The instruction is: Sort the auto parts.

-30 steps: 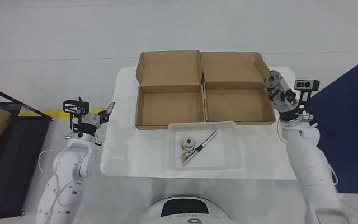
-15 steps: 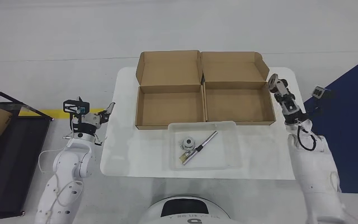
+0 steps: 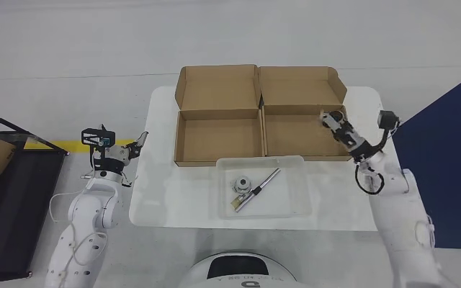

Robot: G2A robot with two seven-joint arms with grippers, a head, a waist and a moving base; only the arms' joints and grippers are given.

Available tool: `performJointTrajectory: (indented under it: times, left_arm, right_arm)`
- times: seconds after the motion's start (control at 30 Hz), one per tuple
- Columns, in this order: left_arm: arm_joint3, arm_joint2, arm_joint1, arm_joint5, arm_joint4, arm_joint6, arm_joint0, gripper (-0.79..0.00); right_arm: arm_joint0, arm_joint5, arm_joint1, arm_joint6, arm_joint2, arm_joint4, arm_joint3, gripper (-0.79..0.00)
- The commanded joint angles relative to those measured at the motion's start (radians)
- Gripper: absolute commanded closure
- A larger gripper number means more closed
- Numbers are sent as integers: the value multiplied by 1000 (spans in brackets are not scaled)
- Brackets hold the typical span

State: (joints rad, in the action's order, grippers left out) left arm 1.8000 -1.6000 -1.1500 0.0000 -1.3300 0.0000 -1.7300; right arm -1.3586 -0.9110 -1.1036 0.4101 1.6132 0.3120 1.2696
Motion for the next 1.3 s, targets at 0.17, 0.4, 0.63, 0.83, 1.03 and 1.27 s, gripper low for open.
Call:
performJointTrajectory:
  times: [0.17,0.4,0.63,0.83,1.03,1.27]
  left_arm:
    - [0,0,0,0,0,0,0,-785]
    - [0,0,0,0,0,0,0,-785]
    - [0,0,0,0,0,0,0,-785]
    - [0,0,0,0,0,0,0,-785]
    - [0,0,0,0,0,0,0,-785]
    - [0,0,0,0,0,0,0,-785]
  right_arm:
    - [16,282,2,-22,-74,562,21,0]
    - [28,389,7,-69,-83,719,30,0]
    - [70,467,9,15,-123,841,18,-126]
    - [121,480,2,63,-176,853,-45,-268]
    - [109,444,6,27,-140,772,-32,-785]
    - [-46,268,27,-119,21,546,125,-785]
